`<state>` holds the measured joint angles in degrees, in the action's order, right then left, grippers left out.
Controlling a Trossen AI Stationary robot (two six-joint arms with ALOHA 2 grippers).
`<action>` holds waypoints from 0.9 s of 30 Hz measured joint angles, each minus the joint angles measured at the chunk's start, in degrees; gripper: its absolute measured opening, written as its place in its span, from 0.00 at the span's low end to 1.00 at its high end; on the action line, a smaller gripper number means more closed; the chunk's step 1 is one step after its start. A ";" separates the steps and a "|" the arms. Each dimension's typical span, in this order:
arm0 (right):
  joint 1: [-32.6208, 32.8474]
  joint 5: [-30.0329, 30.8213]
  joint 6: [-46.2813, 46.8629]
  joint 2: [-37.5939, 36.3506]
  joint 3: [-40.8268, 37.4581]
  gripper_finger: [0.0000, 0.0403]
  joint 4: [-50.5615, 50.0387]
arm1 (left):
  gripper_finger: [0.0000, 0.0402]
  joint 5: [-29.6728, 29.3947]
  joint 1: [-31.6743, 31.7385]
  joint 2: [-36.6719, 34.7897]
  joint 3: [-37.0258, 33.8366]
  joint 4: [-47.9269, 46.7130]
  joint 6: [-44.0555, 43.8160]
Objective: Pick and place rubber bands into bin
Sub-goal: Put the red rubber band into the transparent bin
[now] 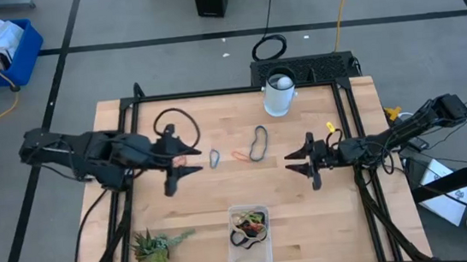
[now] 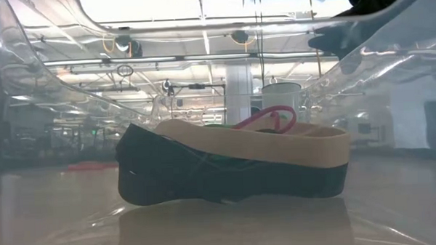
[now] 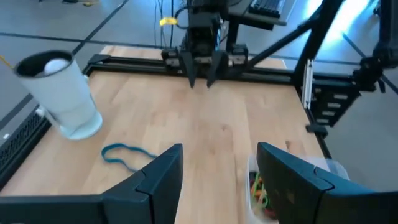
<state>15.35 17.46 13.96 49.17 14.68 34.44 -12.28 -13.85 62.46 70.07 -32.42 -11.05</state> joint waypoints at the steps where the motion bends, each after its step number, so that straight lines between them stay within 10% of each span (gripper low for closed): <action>1: 0.00 0.40 -0.02 0.00 0.00 0.35 -0.01 | 0.53 0.47 -0.02 -1.27 -1.56 -0.02 -0.03; 12: 0.00 0.63 -0.04 0.00 0.00 0.35 -0.01 | 0.53 -1.46 0.35 -3.64 -8.20 -1.10 -2.53; 27: 0.00 0.74 -0.09 0.00 0.00 0.35 -0.01 | 0.53 -11.84 12.78 6.45 -8.25 -38.72 -33.34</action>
<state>15.35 18.20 13.87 49.17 14.68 34.44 -24.12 -1.06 68.91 61.82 -71.14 -44.39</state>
